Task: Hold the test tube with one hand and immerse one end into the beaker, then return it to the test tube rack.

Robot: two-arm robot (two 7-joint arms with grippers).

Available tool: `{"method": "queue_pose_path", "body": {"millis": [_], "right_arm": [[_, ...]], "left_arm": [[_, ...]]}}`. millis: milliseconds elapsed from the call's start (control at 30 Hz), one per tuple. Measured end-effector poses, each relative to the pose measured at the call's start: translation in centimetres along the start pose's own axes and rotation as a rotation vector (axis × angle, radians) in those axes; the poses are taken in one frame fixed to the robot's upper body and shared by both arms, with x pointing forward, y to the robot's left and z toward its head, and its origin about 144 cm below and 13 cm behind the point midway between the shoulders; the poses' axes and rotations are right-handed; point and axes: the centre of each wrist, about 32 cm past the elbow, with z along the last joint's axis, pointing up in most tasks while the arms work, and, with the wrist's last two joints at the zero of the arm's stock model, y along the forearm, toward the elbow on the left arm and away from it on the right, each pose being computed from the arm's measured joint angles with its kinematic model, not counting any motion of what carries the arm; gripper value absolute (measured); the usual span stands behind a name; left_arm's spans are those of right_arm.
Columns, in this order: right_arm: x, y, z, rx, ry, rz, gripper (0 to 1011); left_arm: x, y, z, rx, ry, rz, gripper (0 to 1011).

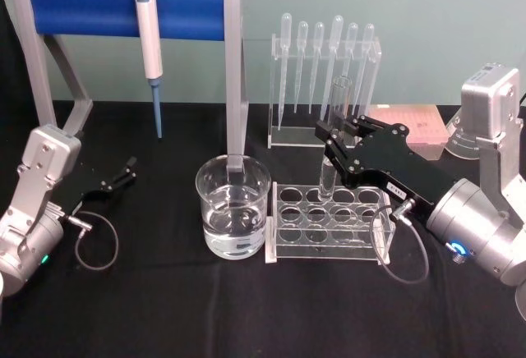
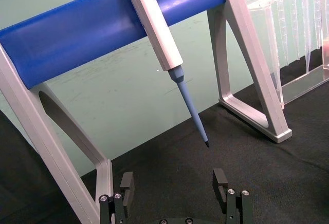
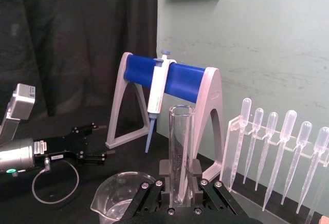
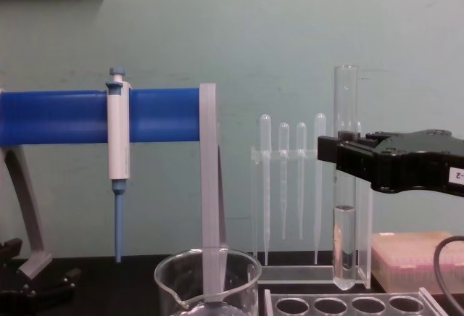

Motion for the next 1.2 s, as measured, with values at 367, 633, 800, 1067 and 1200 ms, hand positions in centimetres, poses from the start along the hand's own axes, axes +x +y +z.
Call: {"method": "queue_pose_path", "body": {"millis": [367, 633, 800, 1067, 1200], "right_arm": [[0.00, 0.00, 0.00, 0.000, 0.000, 0.000, 228], [0.00, 0.00, 0.00, 0.000, 0.000, 0.000, 227], [0.00, 0.00, 0.00, 0.000, 0.000, 0.000, 228], [0.00, 0.00, 0.00, 0.000, 0.000, 0.000, 228], [0.00, 0.00, 0.00, 0.000, 0.000, 0.000, 228]], "left_arm": [[0.00, 0.00, 0.00, 0.000, 0.000, 0.000, 1000], [0.00, 0.00, 0.00, 0.000, 0.000, 0.000, 1000], [0.00, 0.00, 0.00, 0.000, 0.000, 0.000, 1000], [0.00, 0.00, 0.00, 0.000, 0.000, 0.000, 1000], [0.00, 0.00, 0.00, 0.000, 0.000, 0.000, 1000]]}}
